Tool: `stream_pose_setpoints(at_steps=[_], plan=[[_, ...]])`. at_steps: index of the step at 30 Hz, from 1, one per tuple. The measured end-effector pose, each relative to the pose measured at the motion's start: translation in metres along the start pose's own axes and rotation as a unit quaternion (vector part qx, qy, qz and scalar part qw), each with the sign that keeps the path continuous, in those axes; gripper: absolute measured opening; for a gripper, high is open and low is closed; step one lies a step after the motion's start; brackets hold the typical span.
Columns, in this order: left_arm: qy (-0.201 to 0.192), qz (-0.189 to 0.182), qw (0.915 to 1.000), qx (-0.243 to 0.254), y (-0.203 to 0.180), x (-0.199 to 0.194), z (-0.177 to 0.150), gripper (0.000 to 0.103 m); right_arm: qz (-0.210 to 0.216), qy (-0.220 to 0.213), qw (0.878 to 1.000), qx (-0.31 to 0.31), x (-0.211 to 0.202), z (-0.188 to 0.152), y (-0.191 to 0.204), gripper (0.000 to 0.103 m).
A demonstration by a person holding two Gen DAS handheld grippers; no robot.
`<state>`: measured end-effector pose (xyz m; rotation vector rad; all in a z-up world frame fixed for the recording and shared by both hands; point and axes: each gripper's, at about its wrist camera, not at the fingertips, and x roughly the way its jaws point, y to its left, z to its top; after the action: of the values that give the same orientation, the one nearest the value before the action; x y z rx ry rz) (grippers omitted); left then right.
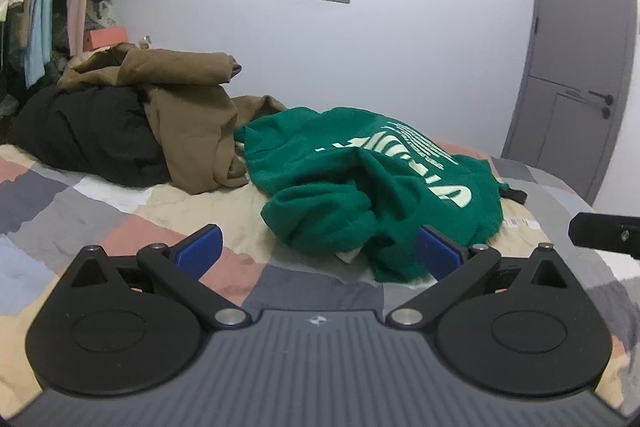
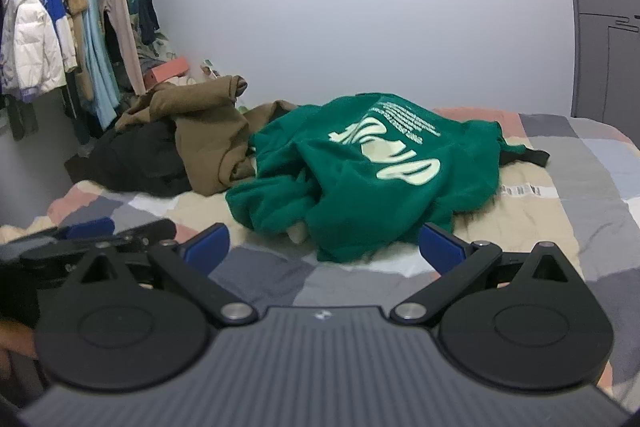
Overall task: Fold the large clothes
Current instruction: 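Reach the left tool into the green hoodie and close on the fabric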
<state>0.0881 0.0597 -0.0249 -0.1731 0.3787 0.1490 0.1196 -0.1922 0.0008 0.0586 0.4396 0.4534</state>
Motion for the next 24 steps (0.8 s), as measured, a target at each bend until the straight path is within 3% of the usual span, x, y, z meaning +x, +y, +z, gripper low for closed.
stream_pose_setpoints(at_steps=[6, 15, 20, 24], plan=[[0.016, -0.001, 0.9998, 0.011, 0.004, 0.046, 0.010, 0.103, -0.009, 0.006, 1.000, 0.017, 0.032, 0.018, -0.006, 0.103], [0.057, 0.003, 0.9983, 0.009, 0.018, 0.153, 0.009, 0.102, -0.026, 0.021, 0.999, 0.018, 0.091, 0.020, -0.016, 0.103], [0.075, -0.018, 0.9964, -0.034, 0.030, 0.207, 0.004, 0.102, -0.022, 0.037, 0.999, 0.014, 0.120, -0.010, -0.037, 0.103], [0.089, -0.031, 0.9910, -0.095, 0.048, 0.243, -0.002, 0.102, -0.035, 0.060, 0.998, 0.011, 0.143, -0.036, -0.058, 0.103]])
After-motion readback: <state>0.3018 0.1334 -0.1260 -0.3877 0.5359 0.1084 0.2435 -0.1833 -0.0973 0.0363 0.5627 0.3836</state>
